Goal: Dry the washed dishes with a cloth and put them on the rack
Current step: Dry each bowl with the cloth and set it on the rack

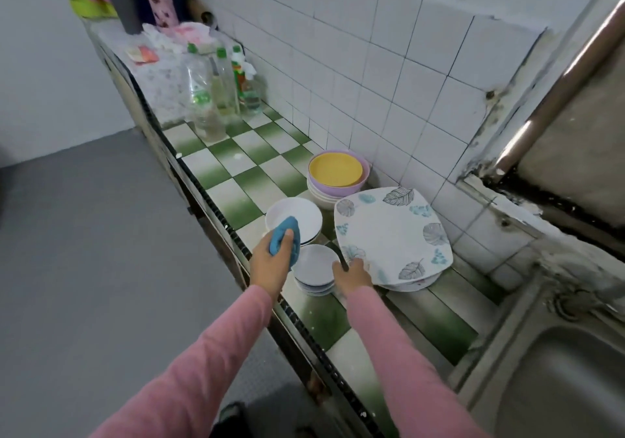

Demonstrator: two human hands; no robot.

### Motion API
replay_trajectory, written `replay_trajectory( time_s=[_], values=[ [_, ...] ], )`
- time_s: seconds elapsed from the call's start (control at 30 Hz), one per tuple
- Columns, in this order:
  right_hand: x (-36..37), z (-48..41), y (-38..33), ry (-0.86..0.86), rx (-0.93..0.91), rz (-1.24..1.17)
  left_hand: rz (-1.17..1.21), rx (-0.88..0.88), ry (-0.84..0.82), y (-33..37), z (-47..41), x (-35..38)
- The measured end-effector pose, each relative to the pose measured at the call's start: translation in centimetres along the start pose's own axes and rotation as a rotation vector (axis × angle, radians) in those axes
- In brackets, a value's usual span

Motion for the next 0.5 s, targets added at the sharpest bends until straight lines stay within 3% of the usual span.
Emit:
replay_trajectory(
  time_s=[0.17, 0.3, 0.5],
  values=[
    [3.1, -1.7, -0.8, 0.006, 0.189, 0.07, -0.068, -0.009, -0.181, -0.2, -4.8, 1.4],
    [4.6, -1.5, -2.2, 0.115, 0.316, 0.084, -0.149, 0.006, -0.362, 0.0, -7.8, 2.0],
    [6.2, -1.7, -3.1, 0.215, 0.447, -0.047, -0.251, 0.094, -0.596, 1.0, -11.4, 1.9]
  ],
)
Point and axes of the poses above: each hand's wrist, its own z-axis away from the middle knuckle, its own x-axis out of the palm, y = z × x, the point moved 1 cm from there along -z, towards the middle knuckle, and after that the axes turned 6 degrees about y, right-handed, at the moved point
